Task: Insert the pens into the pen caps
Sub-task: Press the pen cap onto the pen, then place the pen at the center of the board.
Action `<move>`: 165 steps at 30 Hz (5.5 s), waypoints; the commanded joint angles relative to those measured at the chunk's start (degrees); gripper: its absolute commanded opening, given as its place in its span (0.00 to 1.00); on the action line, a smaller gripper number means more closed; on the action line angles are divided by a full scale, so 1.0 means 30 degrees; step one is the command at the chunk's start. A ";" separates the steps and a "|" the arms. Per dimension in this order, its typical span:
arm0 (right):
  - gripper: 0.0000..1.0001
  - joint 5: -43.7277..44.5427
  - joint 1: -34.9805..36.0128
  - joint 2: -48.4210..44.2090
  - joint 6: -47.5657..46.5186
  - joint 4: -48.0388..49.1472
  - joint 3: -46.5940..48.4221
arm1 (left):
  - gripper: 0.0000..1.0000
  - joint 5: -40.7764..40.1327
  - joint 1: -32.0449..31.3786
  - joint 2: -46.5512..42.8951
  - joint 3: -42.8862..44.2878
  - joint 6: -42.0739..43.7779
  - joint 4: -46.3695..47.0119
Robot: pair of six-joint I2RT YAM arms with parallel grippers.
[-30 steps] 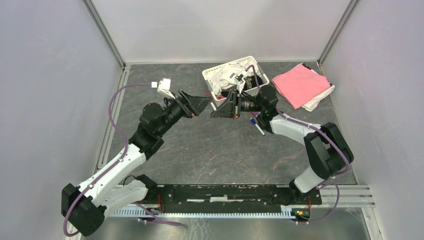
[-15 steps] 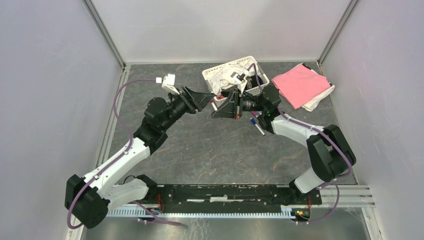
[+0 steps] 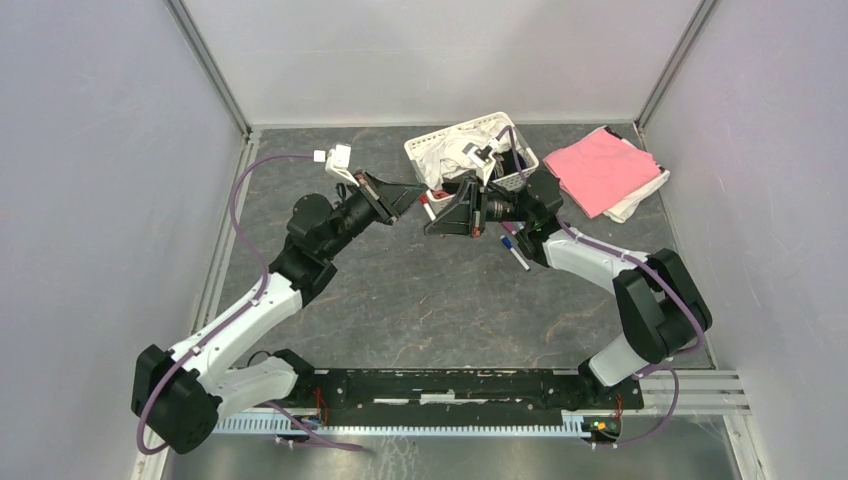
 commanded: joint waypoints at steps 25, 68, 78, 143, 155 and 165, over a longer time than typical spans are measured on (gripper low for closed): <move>0.00 0.6388 -0.0299 -0.0990 -1.3064 -0.9442 0.6110 | 0.02 -0.2266 -0.5396 0.0747 -0.0588 0.2843 -0.7519; 0.00 0.3675 -0.1258 -0.1298 -0.4507 -0.1766 0.6845 | 0.02 0.4525 -0.5385 0.4133 -0.0164 0.4530 -0.4308; 0.00 0.2509 -0.1123 -0.2051 -0.8608 -0.5480 0.5295 | 0.07 0.1374 -0.4844 0.3235 0.1337 0.3046 -0.3863; 0.12 -0.0122 -0.2631 -0.5059 -1.3965 -1.2851 -0.0981 | 0.86 -0.6076 -0.3271 -0.1517 0.3862 0.5535 -0.6986; 0.14 0.5158 -0.4976 -0.5079 -2.3683 -2.2265 -0.1330 | 0.86 -0.7773 -0.3198 -0.1477 0.2848 0.5163 -0.7660; 0.18 0.9084 -0.5872 -0.4780 -2.5174 -2.2793 -0.3152 | 0.86 -0.8192 -0.3132 -0.1677 0.2236 0.4987 -0.8358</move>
